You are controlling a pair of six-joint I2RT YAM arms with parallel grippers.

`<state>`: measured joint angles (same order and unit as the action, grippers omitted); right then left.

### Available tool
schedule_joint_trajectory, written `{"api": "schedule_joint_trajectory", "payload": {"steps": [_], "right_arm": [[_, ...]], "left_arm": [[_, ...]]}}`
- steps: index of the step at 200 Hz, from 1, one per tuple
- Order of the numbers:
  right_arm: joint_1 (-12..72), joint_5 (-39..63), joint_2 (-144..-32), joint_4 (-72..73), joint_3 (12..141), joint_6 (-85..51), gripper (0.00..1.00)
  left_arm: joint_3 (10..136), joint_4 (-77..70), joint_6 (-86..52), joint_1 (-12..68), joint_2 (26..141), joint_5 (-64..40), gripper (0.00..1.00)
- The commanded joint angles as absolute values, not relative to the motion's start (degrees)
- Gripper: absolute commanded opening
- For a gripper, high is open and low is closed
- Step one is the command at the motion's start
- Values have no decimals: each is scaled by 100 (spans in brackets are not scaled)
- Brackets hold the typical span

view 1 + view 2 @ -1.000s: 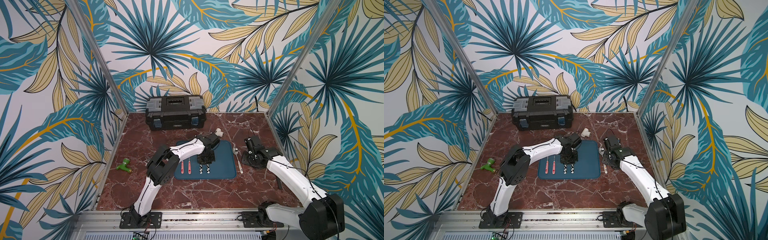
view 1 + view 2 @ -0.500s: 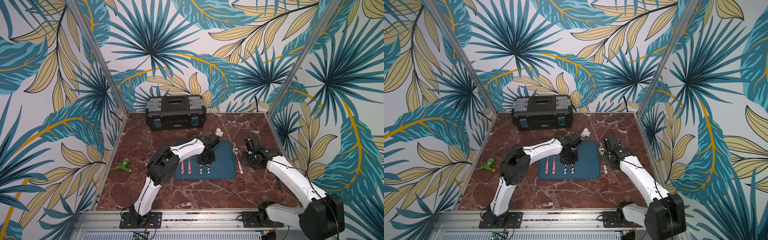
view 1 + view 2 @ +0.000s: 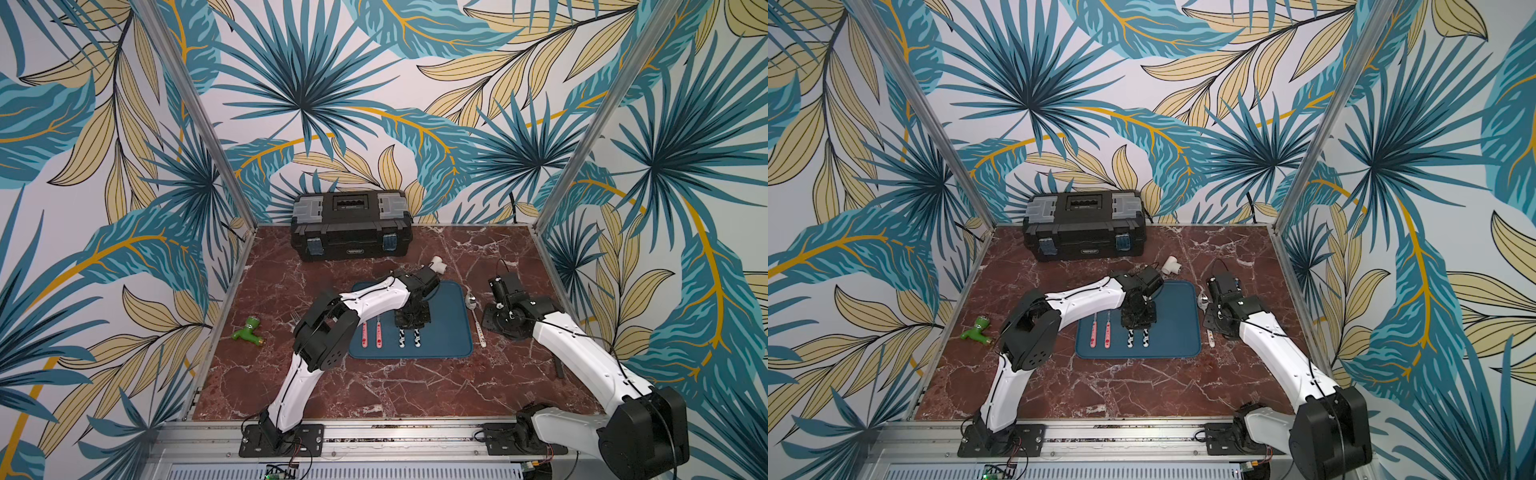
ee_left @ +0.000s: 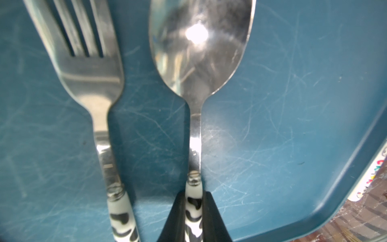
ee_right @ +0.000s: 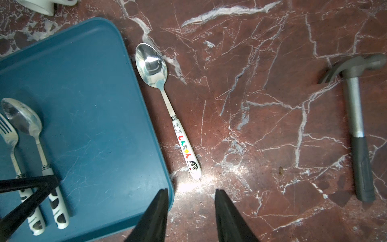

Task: Set the spoon and fork side by side
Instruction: Place the spoon on the tray.

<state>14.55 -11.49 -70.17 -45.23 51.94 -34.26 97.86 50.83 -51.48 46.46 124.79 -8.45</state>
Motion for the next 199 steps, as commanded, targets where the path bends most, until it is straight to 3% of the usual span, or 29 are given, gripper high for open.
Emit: {"api": "schedule_joint_trajectory", "payload": {"steps": [1, 199], "right_arm": [[1419, -1116, -6939, -4510, 5083, -3454, 44], [1415, -1091, -6893, -4463, 5020, -3505, 44]], "left_arm": [[9758, 5088, -5178, 4658, 12544, -922, 17], [10007, 5381, -4883, 4676, 12371, -612, 27]]}}
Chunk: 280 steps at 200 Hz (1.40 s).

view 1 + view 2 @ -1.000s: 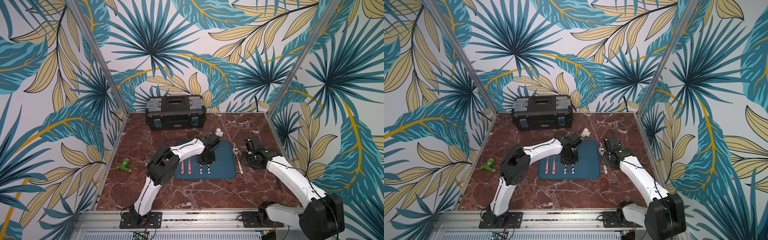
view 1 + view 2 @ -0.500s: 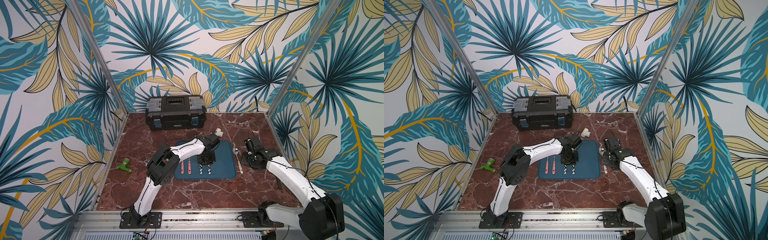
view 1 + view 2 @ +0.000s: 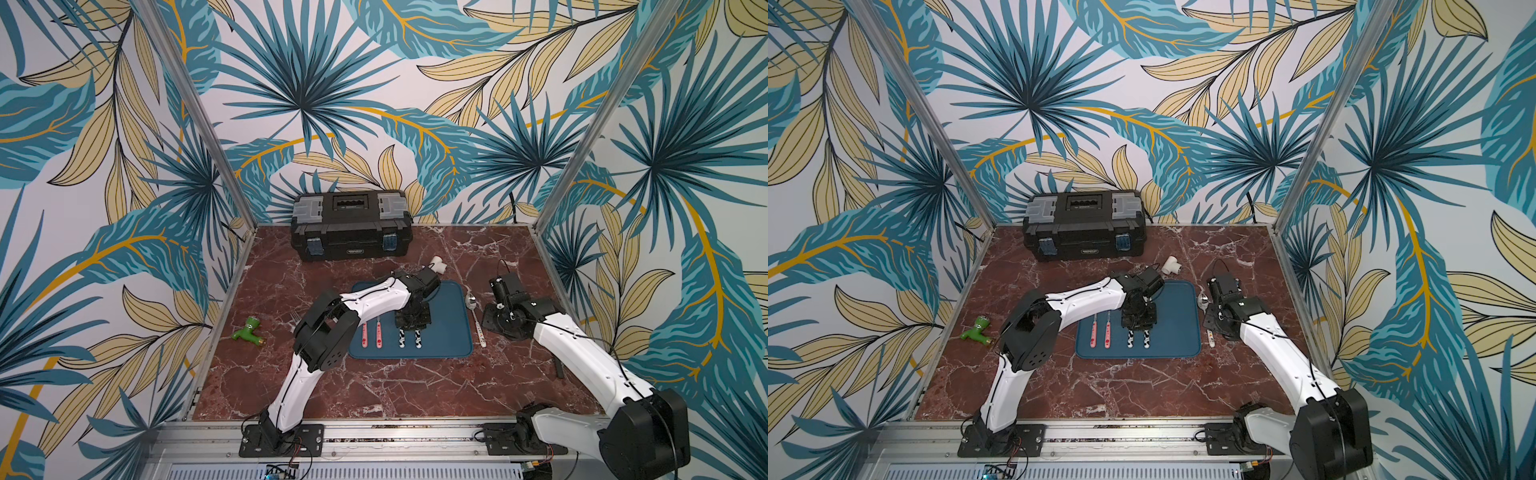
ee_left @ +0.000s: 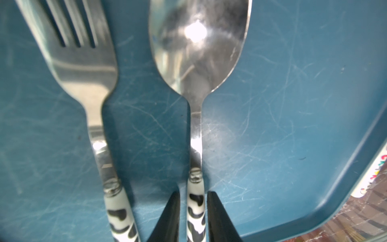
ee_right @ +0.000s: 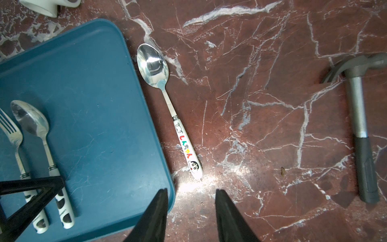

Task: Set the spoon and fork side by side
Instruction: Place the spoon on the tray.

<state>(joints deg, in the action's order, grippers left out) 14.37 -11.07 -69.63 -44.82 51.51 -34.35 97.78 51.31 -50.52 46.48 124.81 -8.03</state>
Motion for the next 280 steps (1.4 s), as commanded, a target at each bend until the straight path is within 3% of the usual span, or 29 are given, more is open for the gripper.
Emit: {"api": "schedule_joint_trajectory", "payload": {"steps": [1, 144, 217, 280], "right_arm": [[1415, -1095, -6892, -4459, 5023, -3506, 44], [1415, -1169, -6847, -4456, 4992, -3479, 44], [1415, -1088, -6866, -4400, 4974, -3481, 45], [1415, -1107, -6891, -4421, 5027, -3475, 45]], "left_arm": [[10013, 5380, -4880, 4676, 12373, -609, 27], [10219, 5037, -4685, 4781, 12221, -904, 29], [10730, 5798, -4585, 4821, 12168, -363, 29], [10839, 5740, -4606, 4972, 12294, -593, 28]]}}
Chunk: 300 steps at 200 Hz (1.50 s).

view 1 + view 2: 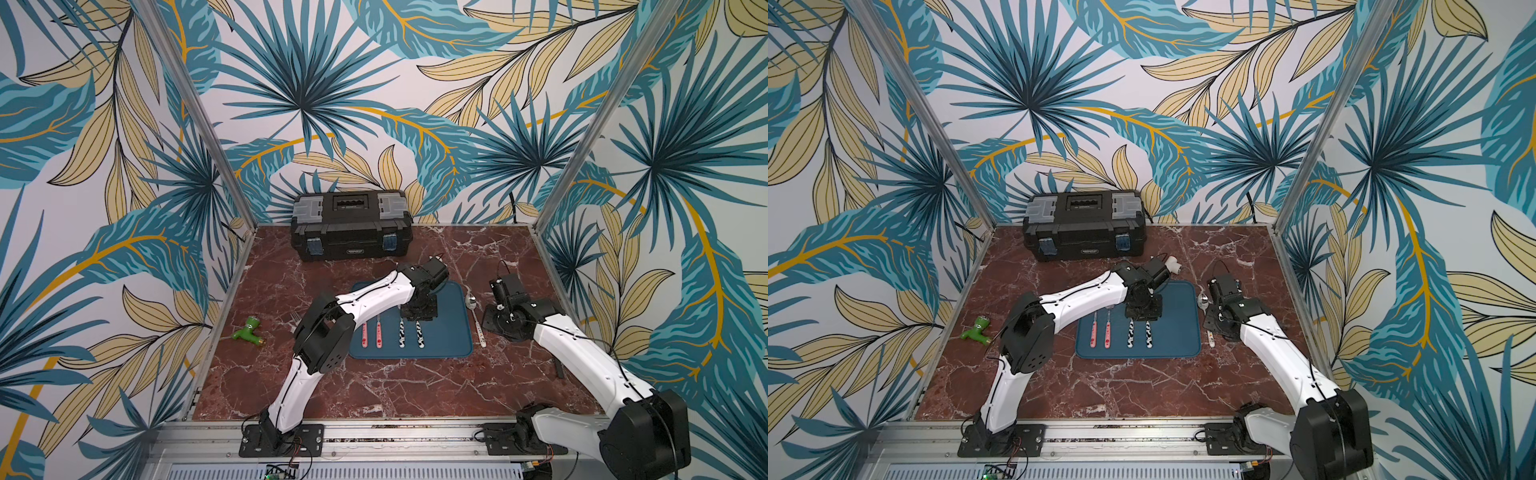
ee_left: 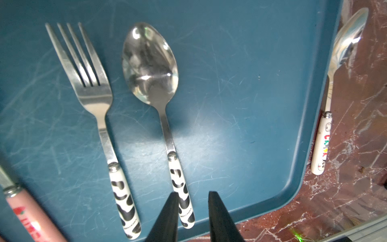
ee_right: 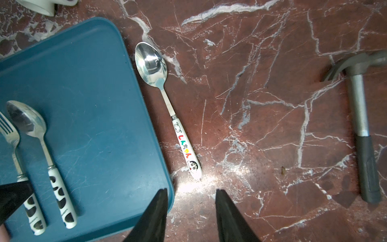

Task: Set the spoon and fork side by side
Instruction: Place the spoon on the tray, then pick up the fork at the center of the board.

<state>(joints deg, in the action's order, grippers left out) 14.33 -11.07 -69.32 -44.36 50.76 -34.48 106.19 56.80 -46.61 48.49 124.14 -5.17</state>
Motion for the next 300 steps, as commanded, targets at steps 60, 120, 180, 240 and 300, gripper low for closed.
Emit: {"api": "schedule_joint_trajectory", "payload": {"steps": [60, 120, 180, 240, 300], "right_arm": [[1414, -1042, -6850, -4440, 5121, -3325, 45], [1412, -856, -7075, -4389, 5213, -3321, 45], [1415, -786, -7067, -4348, 5050, -3336, 45], [1415, -816, -7058, -4344, 5054, -3221, 45], [1415, -790, -7057, -4218, 4898, -3223, 45]], "left_arm": [[10048, 5560, -4416, 4992, 10554, 1498, 23], [6928, 5000, -4842, 3341, 8255, 1111, 30], [5680, 5233, -5866, 2332, 8306, 287, 48], [4811, 4606, -6414, 1624, 8035, 128, 48], [4769, 4608, -6188, 1138, 8318, 135, 49]]}}
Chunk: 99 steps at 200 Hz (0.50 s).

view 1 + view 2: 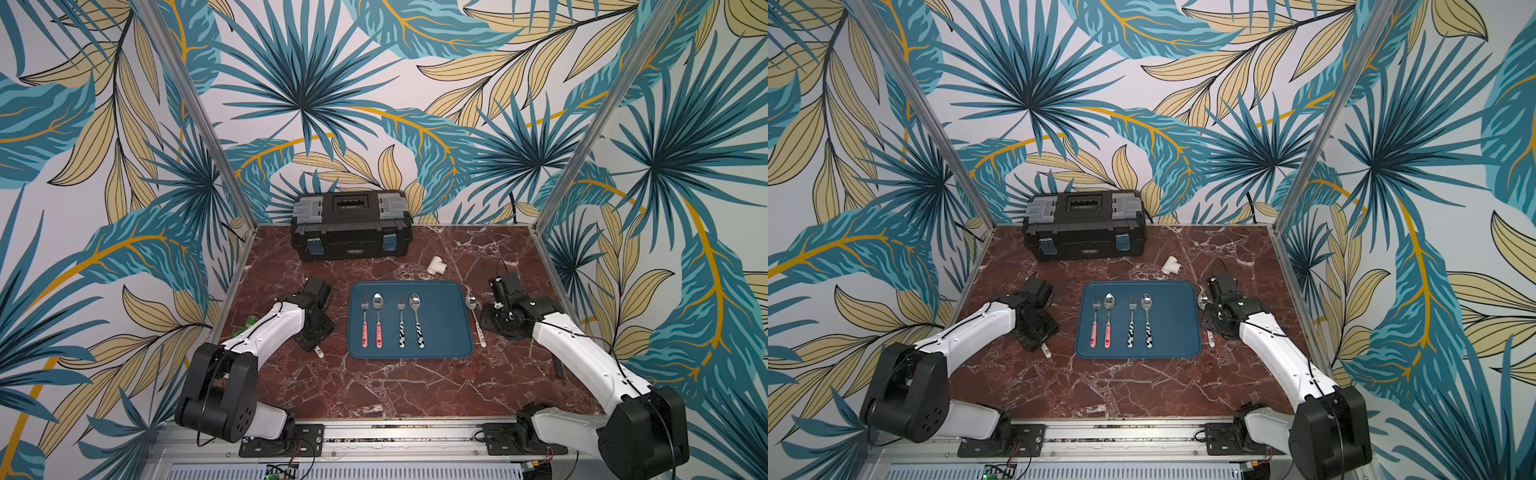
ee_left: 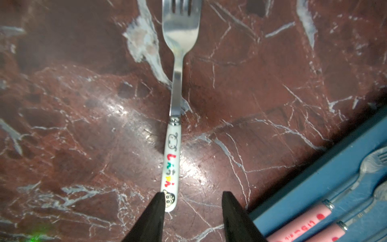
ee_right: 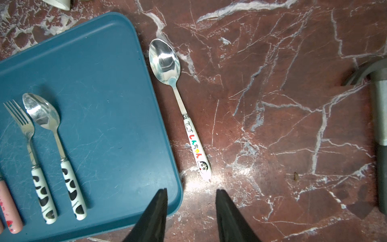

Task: Set the spoon and fork side by side
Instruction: Pick up the fork at the center of the board.

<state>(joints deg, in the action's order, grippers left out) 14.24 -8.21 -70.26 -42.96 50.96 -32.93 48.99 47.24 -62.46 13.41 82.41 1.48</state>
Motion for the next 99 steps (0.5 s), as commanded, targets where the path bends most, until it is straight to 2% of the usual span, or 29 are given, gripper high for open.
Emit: {"api": "schedule_joint_trajectory", "payload": {"steps": [1, 99], "right_arm": [[1415, -786, -7053, -4214, 4893, -3220, 45], [1415, -809, -7005, -4233, 4872, -3295, 45]], "left_arm": [[4762, 4607, -6188, 1127, 8321, 138, 49], [4660, 4204, -5700, 949, 9115, -125, 48]]}}
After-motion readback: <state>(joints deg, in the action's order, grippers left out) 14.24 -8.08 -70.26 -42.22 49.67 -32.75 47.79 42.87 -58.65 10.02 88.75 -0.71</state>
